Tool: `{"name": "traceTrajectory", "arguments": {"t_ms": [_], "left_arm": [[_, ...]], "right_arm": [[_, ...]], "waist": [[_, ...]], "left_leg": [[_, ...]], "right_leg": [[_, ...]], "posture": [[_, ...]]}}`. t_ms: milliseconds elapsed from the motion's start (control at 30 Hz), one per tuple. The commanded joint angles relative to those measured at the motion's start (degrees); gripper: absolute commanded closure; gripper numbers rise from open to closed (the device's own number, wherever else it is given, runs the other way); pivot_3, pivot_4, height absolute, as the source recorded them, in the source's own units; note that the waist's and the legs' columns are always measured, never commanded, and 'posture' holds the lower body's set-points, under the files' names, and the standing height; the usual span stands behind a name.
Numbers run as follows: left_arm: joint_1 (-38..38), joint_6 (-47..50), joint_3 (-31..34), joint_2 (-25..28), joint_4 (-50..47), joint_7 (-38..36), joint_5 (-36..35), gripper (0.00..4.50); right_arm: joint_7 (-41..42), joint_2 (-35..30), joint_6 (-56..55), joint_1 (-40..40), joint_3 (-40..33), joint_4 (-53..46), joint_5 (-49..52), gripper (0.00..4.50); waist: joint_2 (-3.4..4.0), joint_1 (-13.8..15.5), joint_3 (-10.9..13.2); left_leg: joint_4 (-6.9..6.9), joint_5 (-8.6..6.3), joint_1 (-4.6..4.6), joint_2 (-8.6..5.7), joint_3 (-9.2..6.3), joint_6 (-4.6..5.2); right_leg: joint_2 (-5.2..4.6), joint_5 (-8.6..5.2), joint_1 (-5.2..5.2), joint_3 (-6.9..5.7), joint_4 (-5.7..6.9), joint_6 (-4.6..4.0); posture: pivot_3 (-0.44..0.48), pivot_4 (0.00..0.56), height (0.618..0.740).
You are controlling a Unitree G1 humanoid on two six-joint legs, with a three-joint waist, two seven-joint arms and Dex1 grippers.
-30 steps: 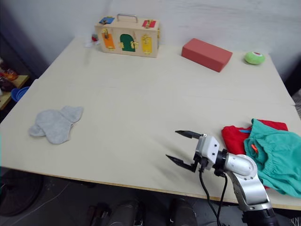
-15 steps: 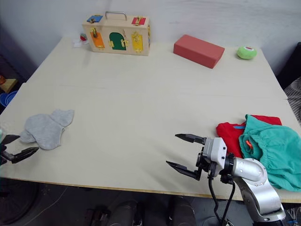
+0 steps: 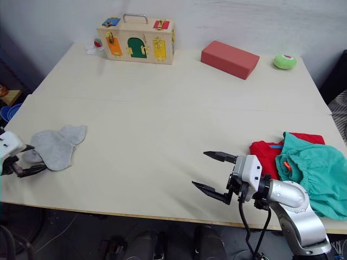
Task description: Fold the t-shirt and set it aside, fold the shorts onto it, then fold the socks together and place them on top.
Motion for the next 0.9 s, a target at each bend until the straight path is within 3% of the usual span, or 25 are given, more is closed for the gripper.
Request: {"name": "traceTrajectory", "arguments": {"t_ms": [33, 133, 200, 400, 533, 700, 800, 900], "left_arm": [[-4.57, -2.74, -2.78, -0.09, 5.78, 1.93, 4.2, 0.2], [-8.68, -3.65, -4.43, -1.0, 9.77, 2.83, 6.13, 0.86], [-10.57, -4.6, -4.7, -1.77, 11.62, 2.66, 6.47, 1.53], [-10.69, -5.82, -3.24, -4.6, 13.1, -5.58, 3.37, 3.38], [-10.34, -5.07, 1.65, -7.72, 10.35, -14.79, -4.12, 4.46], [-7.27, -5.29, 2.51, -12.14, -1.09, -23.93, -9.66, 4.46], [-1.53, -4.5, -0.21, -15.45, -16.26, -27.38, -12.18, 4.46], [3.64, -0.08, -2.98, -19.31, -31.51, -25.57, -14.19, 4.46]], "right_arm": [[-0.92, -0.93, -0.13, 0.01, -2.49, -1.8, 0.08, 0.0], [-1.44, -0.95, 0.23, -0.12, -3.37, -1.87, 0.03, 0.0], [-1.5, -1.02, 0.37, 0.08, -3.55, -2.13, 0.01, 0.0], [-2.55, -1.36, 1.02, 1.18, -4.82, -3.12, 0.07, 0.0], [-2.78, -1.93, 1.36, 2.15, -5.86, -3.61, 0.28, 0.0], [-1.57, -3.51, 1.21, 4.09, -7.95, -3.38, 0.35, 0.0], [-0.81, -4.47, 0.86, 5.9, -10.19, -2.26, 0.43, 0.0], [1.58, -5.7, -0.02, 9.53, -12.09, -1.96, -0.03, 0.0]], "waist": [[0.0, -0.21, 0.0], [0.0, -0.31, 0.0], [0.0, -0.34, 0.0], [0.0, -0.22, 0.0], [0.0, 0.09, 0.0], [-0.05, 0.18, 0.02], [-0.04, -0.13, 0.02], [-0.03, -0.25, 0.03]], "left_leg": [[-0.01, 0.0, 0.05, -0.01, 0.06, 0.0], [0.0, 0.02, 0.08, -0.03, 0.12, 0.04], [0.0, 0.05, 0.12, -0.03, 0.14, 0.06], [0.04, 0.12, 0.17, -0.03, 0.12, 0.04], [0.09, 0.13, 0.15, -0.05, 0.11, 0.06], [0.14, 0.12, 0.07, -0.05, 0.1, 0.07], [0.13, 0.12, 0.07, -0.04, 0.09, 0.08], [0.14, 0.11, 0.08, -0.05, 0.09, 0.1]], "right_leg": [[0.0, 0.0, 0.01, 0.01, 0.02, 0.0], [0.0, 0.0, 0.0, 0.05, 0.07, 0.01], [-0.01, 0.01, 0.0, 0.07, 0.11, 0.01], [-0.1, 0.01, 0.0, 0.09, 0.1, 0.01], [-0.16, 0.01, 0.0, 0.09, 0.1, 0.01], [-0.13, 0.01, 0.0, 0.06, 0.13, 0.02], [-0.1, 0.02, 0.04, 0.07, 0.12, 0.03], [-0.1, 0.03, 0.11, 0.08, 0.05, 0.05]], "posture": [[0.0, 0.15, 0.74], [0.0, 0.15, 0.74], [0.0, 0.15, 0.74], [0.0, 0.15, 0.74], [0.0, 0.15, 0.74], [0.0, 0.15, 0.74], [0.0, 0.15, 0.74], [0.0, 0.15, 0.74]]}}
